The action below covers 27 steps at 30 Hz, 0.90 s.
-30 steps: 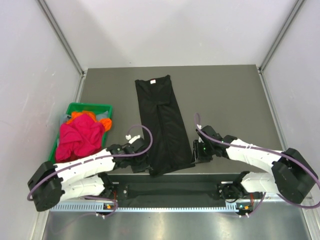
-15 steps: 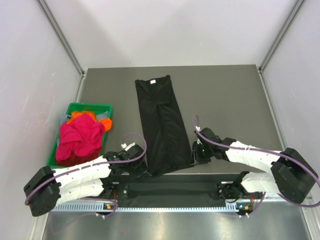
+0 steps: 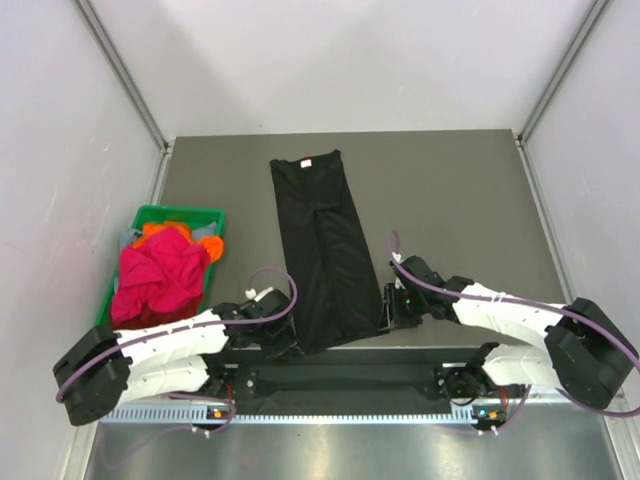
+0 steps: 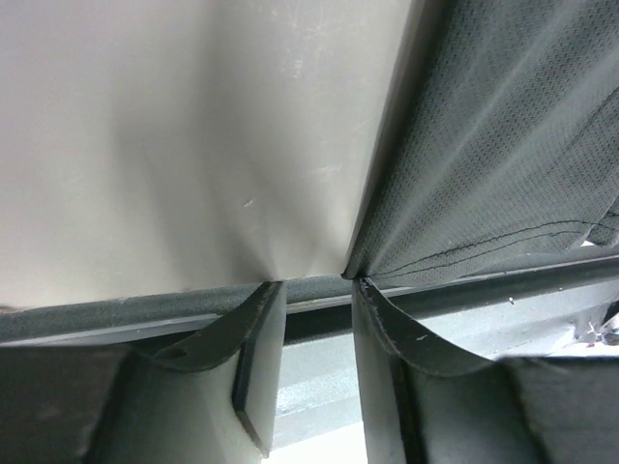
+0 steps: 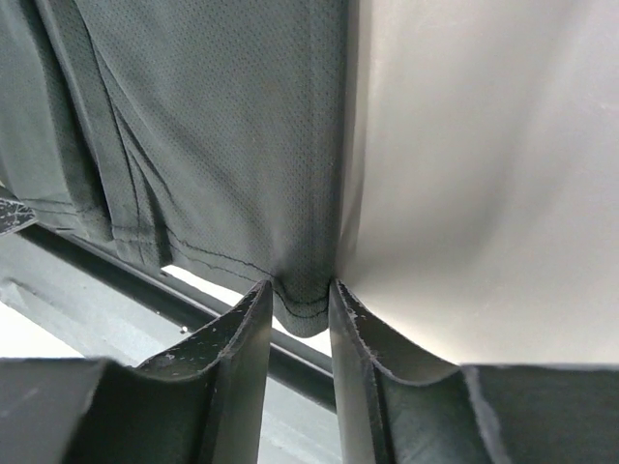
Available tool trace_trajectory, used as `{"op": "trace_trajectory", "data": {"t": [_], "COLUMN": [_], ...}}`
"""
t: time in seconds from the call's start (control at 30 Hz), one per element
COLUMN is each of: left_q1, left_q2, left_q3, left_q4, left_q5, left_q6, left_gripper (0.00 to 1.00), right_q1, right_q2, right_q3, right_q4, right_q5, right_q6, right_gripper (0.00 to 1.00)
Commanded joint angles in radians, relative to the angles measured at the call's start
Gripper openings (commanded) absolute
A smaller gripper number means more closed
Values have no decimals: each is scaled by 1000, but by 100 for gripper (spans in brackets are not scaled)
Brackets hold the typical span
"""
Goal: Fold and stack the t-shirts
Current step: Fold the tshirt
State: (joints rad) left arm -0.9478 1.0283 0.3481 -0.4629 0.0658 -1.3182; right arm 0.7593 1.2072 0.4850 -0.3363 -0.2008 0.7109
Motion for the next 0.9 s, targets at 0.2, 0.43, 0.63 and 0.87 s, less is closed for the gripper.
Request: {"op": "trace_trajectory", "data": {"t": [0.2,0.43,0.63,0.87], "left_q1": [1,3,1,1], "left_q2": [-128,-162,-137,-80], "left_q3": [65,-17,-17,-43], "left_q4": [-66,30,32,122], "left_q5": [-89,-72,-77,-72], "left_q6": [-33,-69,-64,-79], "left_gripper": [45,45,45,39], "right_q1": [12,14,14,14], "right_q2": [-44,-12,-23,-24], "right_q3": [21,-13,-29,-28], "right_q4": [-58,-9,8,17], "right_q5": [54,31,28,26], "right_q6": [-16,-16,-14,-14], "right_gripper": [30,23,17,0]}}
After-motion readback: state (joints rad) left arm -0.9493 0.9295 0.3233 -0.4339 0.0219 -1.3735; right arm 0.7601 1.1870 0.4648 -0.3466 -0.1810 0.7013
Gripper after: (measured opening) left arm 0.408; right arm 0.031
